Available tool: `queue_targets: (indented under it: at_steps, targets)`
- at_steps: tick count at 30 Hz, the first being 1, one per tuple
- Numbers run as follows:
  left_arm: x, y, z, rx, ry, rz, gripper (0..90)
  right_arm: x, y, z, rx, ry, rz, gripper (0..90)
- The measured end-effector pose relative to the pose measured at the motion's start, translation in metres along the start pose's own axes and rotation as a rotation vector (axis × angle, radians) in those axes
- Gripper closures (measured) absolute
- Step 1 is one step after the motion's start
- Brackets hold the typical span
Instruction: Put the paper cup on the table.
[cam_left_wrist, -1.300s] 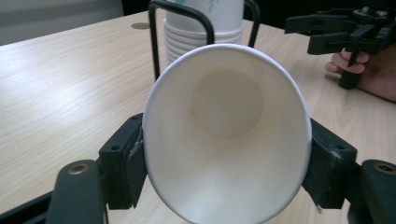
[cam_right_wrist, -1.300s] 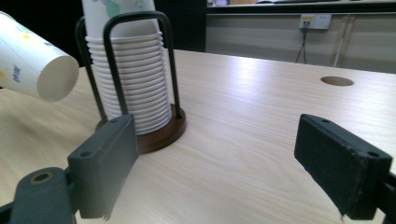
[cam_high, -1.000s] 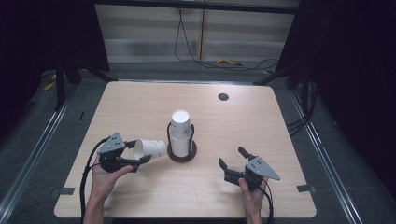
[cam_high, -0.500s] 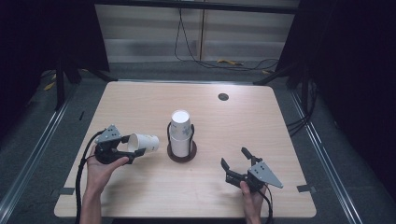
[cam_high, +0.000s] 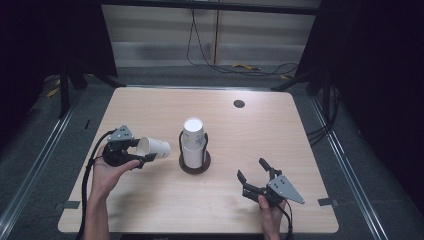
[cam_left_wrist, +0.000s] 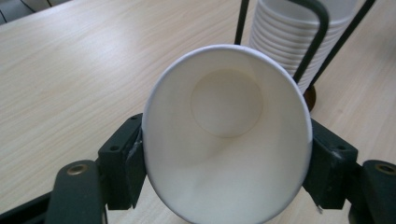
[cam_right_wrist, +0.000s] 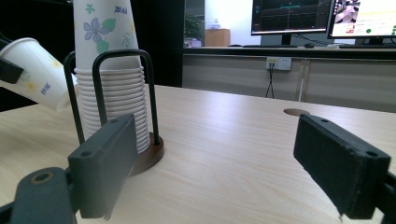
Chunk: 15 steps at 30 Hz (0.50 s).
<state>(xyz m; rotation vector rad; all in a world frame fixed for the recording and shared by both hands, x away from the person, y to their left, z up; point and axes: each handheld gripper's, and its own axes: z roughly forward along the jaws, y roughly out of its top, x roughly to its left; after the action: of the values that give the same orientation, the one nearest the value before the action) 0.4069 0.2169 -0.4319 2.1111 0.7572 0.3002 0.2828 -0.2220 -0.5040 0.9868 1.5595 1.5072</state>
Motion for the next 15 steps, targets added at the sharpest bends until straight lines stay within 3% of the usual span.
queue_targets:
  at_steps: [3,7,8,10,11,15]
  targets:
    - [0.005,0.004,0.003,0.011,-0.011,-0.016,27.0,0.000,0.000,0.000,-0.001,-0.001,0.000,13.2]
    - [0.012,0.010,0.003,0.065,0.013,-0.012,27.1,0.000,0.000,0.000,-0.002,-0.001,0.002,13.2]
    - [0.014,0.013,0.002,0.086,0.036,-0.023,27.0,0.000,0.000,0.000,-0.001,-0.001,0.001,13.3]
    - [0.015,0.015,0.002,0.097,0.032,-0.027,27.0,0.000,0.000,0.000,0.000,0.000,0.000,13.3]
    - [0.015,0.017,0.003,0.131,0.048,-0.005,27.0,0.000,0.000,0.000,-0.001,0.001,-0.001,13.5]
    - [0.016,0.021,0.005,0.159,0.068,0.005,26.8,0.000,0.000,0.000,-0.001,0.002,-0.001,13.7]
